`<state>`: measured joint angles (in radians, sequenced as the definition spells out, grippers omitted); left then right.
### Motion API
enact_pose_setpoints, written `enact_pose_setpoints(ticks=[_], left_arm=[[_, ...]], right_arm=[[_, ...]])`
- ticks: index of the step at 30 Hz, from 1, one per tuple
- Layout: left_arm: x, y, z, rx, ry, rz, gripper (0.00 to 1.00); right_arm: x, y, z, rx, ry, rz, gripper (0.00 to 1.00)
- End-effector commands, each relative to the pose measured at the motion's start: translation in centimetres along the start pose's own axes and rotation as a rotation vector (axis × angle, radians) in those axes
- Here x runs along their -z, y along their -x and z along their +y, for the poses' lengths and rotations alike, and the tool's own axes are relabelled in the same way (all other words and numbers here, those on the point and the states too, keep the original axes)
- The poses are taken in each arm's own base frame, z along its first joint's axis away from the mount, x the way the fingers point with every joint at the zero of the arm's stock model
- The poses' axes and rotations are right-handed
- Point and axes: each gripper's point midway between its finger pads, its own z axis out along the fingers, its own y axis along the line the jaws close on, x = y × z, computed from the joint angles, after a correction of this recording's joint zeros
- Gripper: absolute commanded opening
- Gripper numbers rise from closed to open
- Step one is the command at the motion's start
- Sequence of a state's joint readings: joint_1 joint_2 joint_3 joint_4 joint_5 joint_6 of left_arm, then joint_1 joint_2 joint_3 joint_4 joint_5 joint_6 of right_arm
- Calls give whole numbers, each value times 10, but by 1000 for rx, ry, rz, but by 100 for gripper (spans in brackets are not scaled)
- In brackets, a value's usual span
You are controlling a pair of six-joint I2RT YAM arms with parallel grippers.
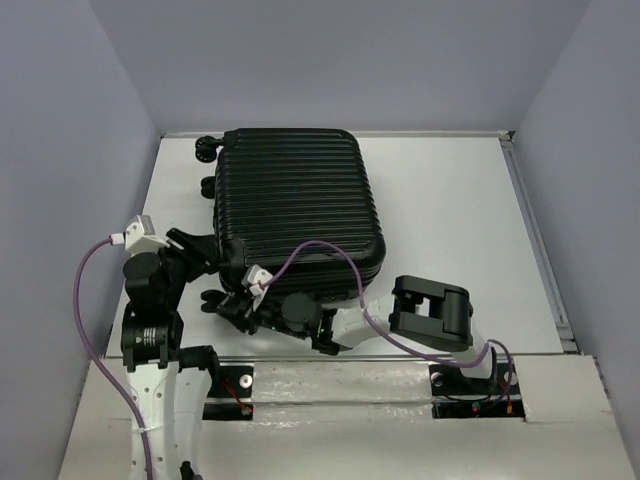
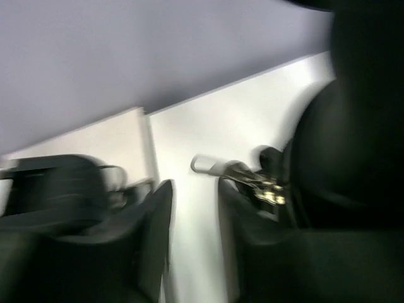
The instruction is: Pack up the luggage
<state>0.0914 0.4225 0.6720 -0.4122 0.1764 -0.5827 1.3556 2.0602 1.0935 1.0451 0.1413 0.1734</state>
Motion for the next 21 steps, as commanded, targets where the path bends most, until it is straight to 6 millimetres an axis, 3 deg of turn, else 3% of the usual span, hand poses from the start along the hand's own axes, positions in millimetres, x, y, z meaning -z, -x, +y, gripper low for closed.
enact_pose_setpoints(ticks=[1,2,3,4,5,6,7,8,9,11,12,13,15,18,19,21], left_arm=[[26,-33,-57,-133,-348,173,6],[22,-40,-55,-123,-360,191,6],[21,-43,-54,-113,-363,193,6],[19,-46,-52,-104,-364,202,6],[17,-54,-48,-92,-365,215,6],[16,-56,-51,-85,-388,220,6],[16,-59,-50,-73,-395,226,6],[14,-67,-47,-46,-396,244,6],[14,-69,-50,-40,-422,248,6],[11,-82,-43,-8,-421,281,6],[13,-83,-47,-6,-447,282,6],[14,-85,-48,1,-458,289,6],[15,-87,-49,6,-470,293,6],[17,-96,-50,15,-493,331,6],[18,-98,-49,17,-497,345,6],[19,-102,-51,16,-512,363,6]], right_arm=[[14,33,28,-157,135,-90,58],[26,51,25,-177,101,-91,71],[39,29,14,-185,43,17,75],[54,19,7,-194,-2,76,78],[78,22,-7,-226,-68,104,79],[99,0,-24,-233,-143,206,78],[116,-6,-29,-246,-180,246,77],[143,-25,-49,-276,-271,296,76],[162,-15,-61,-296,-321,296,73],[191,-21,-81,-370,-410,317,62],[213,-35,-94,-380,-463,345,52],[225,-24,-114,-408,-515,307,45],[248,-22,-132,-462,-574,286,31],[267,-6,-170,-464,-663,237,28],[272,12,-191,-446,-692,195,28],[274,30,-211,-429,-709,162,26]])
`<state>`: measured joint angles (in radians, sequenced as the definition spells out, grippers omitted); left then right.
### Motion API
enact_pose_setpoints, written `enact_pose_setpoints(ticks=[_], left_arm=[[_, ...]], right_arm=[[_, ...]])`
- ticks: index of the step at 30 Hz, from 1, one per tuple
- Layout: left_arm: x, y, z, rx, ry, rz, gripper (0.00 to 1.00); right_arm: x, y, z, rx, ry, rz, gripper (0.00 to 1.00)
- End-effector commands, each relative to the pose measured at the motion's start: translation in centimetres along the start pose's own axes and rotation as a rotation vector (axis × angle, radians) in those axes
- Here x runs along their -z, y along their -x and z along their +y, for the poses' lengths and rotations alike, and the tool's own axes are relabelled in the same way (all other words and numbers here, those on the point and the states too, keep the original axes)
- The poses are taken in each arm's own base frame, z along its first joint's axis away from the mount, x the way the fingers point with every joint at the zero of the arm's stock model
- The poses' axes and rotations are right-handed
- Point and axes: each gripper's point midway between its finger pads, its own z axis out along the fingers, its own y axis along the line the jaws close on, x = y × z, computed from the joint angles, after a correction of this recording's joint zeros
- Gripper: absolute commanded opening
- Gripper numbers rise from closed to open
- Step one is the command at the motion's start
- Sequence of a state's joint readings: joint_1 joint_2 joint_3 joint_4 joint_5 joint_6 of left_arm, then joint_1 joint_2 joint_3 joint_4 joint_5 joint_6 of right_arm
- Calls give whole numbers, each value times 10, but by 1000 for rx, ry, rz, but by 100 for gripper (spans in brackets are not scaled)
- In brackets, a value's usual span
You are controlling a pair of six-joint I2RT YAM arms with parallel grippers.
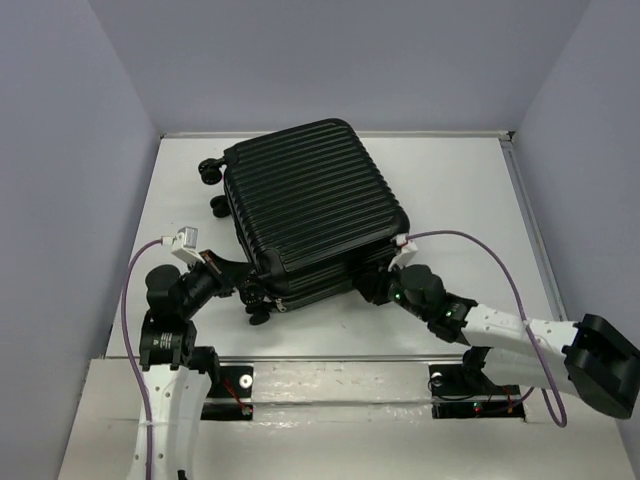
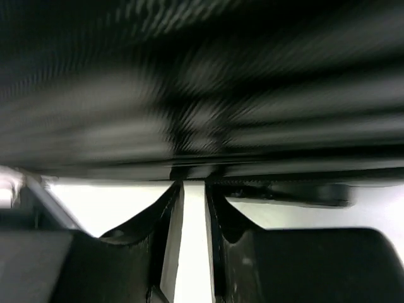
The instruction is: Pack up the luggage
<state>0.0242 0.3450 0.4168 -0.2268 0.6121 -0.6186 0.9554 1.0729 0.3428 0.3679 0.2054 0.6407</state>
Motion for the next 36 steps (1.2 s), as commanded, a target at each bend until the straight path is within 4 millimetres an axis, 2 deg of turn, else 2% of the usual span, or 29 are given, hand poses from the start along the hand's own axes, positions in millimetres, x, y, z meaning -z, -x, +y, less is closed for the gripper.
enact_pose_setpoints(ticks=[1,2,4,5,8,9,10,11,12,14,15,17,18,19,20,22,24,25,27,28,29,30,33,36], left_arm=[[3,-14,-23,-9,-136,74,6],[3,-16,-25,-10,-150,82,6],[4,-23,-32,-14,-183,114,6],[6,-24,-37,-23,-210,125,6],[8,-29,-46,-39,-252,145,9],[8,-29,-50,-48,-271,145,19],[8,-29,-53,-55,-284,148,28],[9,-27,-57,-70,-300,146,46],[9,-26,-61,-87,-313,143,57],[10,-18,-66,-121,-313,125,76],[11,-6,-72,-152,-299,94,88],[12,6,-81,-175,-301,75,99],[12,7,-82,-189,-303,78,99],[11,8,-82,-198,-304,83,99],[10,8,-83,-209,-302,92,99],[2,1,-77,-210,-287,144,99],[-5,3,-80,-230,-280,164,99],[-7,-2,-88,-254,-296,183,99],[-17,4,-95,-312,-274,177,99],[-20,-4,-101,-375,-284,202,99],[-27,1,-94,-368,-230,198,99],[-37,-8,-89,-429,-185,240,99],[-52,-25,-93,-491,-182,307,99],[-61,-25,-85,-541,-112,311,99]], right_arm=[[-3,55,-38,-21,-89,-75,25],[-8,81,-49,-7,-108,-111,24],[-12,104,-59,16,-123,-139,24],[-15,128,-70,23,-139,-168,24],[-17,160,-86,30,-142,-201,23],[-17,176,-98,27,-157,-219,24],[-16,182,-102,25,-159,-225,24],[-16,186,-104,29,-153,-226,26],[-14,187,-105,29,-146,-215,31],[-10,183,-102,33,-139,-196,41],[-8,178,-97,32,-114,-179,51],[3,160,-93,9,-93,-151,64],[9,144,-93,-4,-85,-124,67],[9,142,-91,-13,-71,-113,69],[15,128,-90,-24,-56,-98,71],[22,105,-86,-55,-17,-57,75],[25,92,-80,-64,11,-32,77],[25,86,-76,-65,23,-22,77],[29,81,-71,-67,44,-19,77],[30,80,-69,-68,50,-20,77],[31,80,-68,-68,55,-20,77],[32,80,-67,-68,60,-20,77],[33,77,-60,-57,94,-6,78],[34,74,-58,-51,107,4,79]])
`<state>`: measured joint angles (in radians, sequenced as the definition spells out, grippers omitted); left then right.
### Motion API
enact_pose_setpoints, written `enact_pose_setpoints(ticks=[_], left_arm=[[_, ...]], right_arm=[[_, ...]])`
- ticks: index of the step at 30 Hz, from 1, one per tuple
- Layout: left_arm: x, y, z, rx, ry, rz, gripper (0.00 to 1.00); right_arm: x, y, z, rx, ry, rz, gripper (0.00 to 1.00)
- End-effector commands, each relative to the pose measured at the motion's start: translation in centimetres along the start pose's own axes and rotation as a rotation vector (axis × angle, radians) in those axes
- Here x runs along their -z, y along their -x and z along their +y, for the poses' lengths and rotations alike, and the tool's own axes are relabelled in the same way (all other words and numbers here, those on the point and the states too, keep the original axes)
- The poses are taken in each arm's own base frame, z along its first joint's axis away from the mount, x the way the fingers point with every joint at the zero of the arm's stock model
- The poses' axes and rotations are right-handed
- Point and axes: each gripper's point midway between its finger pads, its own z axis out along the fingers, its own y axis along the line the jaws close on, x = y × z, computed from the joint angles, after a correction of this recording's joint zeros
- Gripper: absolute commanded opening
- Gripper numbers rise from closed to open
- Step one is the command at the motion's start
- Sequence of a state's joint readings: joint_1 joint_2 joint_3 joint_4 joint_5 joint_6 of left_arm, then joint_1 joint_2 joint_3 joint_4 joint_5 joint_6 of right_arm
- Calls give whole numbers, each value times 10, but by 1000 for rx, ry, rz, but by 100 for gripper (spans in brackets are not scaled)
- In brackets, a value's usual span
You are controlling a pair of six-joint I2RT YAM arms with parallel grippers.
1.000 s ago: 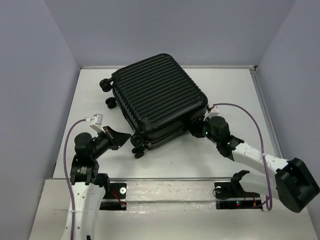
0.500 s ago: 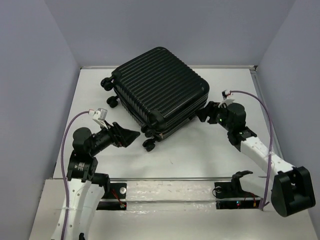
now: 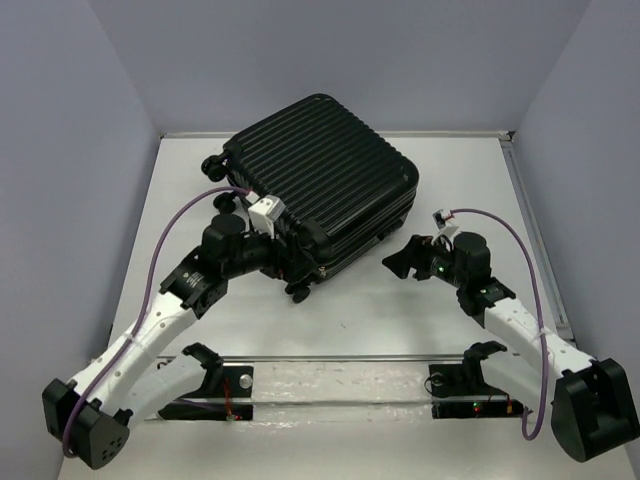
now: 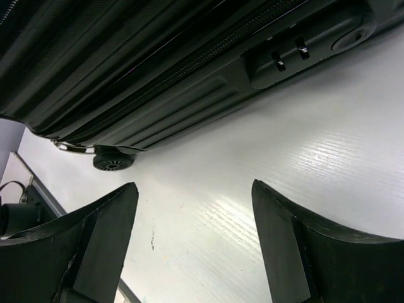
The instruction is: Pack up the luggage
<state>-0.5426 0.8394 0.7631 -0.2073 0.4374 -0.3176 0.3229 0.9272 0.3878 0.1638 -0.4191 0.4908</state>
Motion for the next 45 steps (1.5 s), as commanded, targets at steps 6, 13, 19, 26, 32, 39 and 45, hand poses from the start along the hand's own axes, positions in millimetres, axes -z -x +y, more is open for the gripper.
enact_pose_setpoints(ticks=[6,13,19,26,32,39,45], left_arm=[[-16,7,35,-117,220,58,99],[-32,-6,40,-86,211,97,75],[-40,-4,22,-50,111,86,14],[-53,14,-76,150,-313,-44,6],[-55,33,-155,273,-561,-135,6],[-49,42,-168,344,-573,-198,6],[-48,36,-163,359,-564,-202,6]], right_arm=[[5,-3,24,31,111,9,80],[4,-16,40,37,159,35,80],[-8,-27,63,71,178,68,75],[-11,-47,73,146,209,80,48],[-14,-36,65,163,218,-75,59],[-14,-18,47,183,126,-199,64],[-12,-13,50,178,137,-229,50]])
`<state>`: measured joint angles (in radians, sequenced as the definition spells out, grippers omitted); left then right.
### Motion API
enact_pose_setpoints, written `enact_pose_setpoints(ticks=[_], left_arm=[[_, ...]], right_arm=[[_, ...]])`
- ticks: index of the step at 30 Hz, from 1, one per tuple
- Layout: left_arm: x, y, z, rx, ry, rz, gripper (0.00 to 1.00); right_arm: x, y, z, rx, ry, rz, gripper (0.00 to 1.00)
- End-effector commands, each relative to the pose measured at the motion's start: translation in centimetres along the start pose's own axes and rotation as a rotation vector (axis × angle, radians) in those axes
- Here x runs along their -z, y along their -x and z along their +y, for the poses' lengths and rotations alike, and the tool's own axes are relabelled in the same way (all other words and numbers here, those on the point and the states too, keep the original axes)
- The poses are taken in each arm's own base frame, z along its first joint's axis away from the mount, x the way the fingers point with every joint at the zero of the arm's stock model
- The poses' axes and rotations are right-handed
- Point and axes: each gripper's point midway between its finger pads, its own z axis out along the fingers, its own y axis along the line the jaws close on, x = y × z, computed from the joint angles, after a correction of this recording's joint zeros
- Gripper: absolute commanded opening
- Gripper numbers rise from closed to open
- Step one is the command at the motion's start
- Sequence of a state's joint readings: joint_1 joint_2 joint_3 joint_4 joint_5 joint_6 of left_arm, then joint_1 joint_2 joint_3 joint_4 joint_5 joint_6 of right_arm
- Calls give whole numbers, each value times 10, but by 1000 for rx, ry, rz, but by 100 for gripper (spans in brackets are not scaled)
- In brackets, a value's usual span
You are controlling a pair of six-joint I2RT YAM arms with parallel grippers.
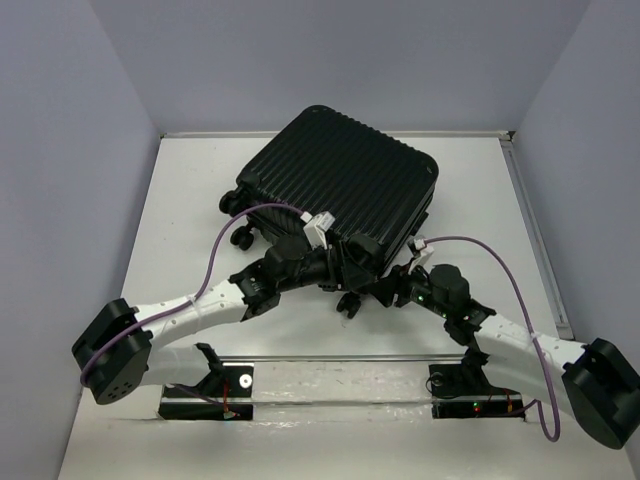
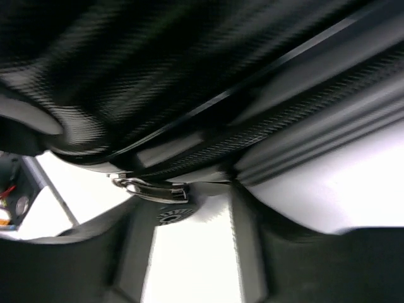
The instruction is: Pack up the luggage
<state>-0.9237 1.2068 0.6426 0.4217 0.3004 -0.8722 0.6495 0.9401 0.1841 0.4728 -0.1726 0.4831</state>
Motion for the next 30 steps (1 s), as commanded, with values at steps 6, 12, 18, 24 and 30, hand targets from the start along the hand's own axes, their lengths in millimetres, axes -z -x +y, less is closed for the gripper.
enact_pose_setpoints(ticks=[6,12,18,24,30], left_arm=[[27,46,-103,-40,-379,-186,6],[22,45,-102,-32,-383,-179,6],[22,44,-101,-33,-384,-178,6],[21,44,-102,-33,-385,-177,6],[19,43,-99,-32,-379,-173,6]], right_arm=[[6,63,26,42,74,-242,26],[11,62,46,69,137,-203,38],[10,58,47,99,138,-155,60],[4,53,51,106,161,-111,53],[-3,61,63,87,203,-149,28]])
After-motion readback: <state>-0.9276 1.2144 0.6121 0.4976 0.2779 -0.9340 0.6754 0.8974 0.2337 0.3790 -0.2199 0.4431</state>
